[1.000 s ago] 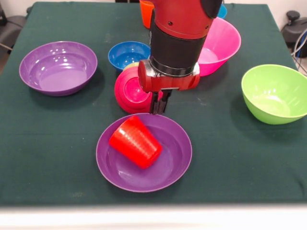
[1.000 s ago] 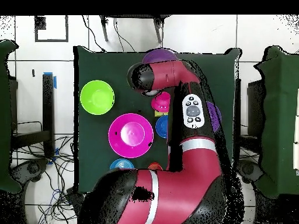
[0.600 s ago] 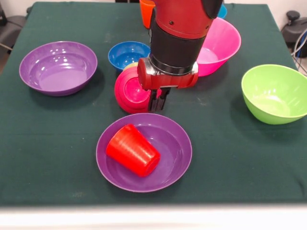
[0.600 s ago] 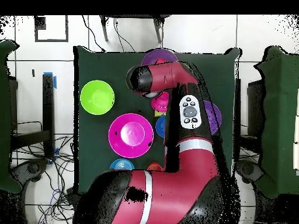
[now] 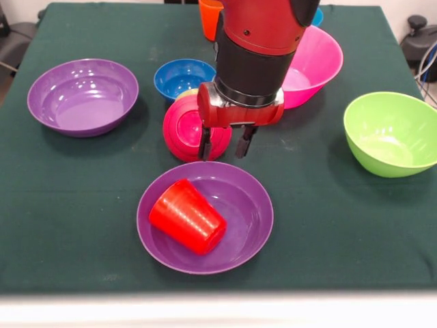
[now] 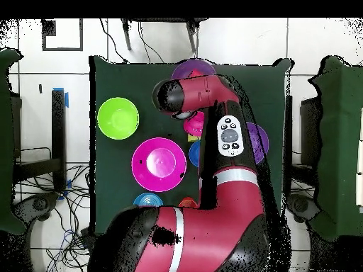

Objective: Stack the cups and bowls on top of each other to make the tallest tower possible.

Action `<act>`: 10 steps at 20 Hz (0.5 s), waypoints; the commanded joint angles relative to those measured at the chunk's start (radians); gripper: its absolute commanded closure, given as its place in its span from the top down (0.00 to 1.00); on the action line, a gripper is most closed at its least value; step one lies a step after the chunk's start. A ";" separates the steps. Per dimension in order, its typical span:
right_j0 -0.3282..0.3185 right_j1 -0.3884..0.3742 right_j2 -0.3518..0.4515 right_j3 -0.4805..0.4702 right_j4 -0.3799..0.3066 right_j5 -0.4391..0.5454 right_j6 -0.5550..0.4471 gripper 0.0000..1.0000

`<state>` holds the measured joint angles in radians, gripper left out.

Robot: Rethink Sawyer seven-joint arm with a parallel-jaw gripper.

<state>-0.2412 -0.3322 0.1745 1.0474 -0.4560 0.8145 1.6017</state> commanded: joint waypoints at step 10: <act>0.007 0.032 0.014 0.065 -0.020 -0.075 0.033 0.00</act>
<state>-0.2412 -0.3307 0.1651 1.0474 -0.4560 0.7973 1.6017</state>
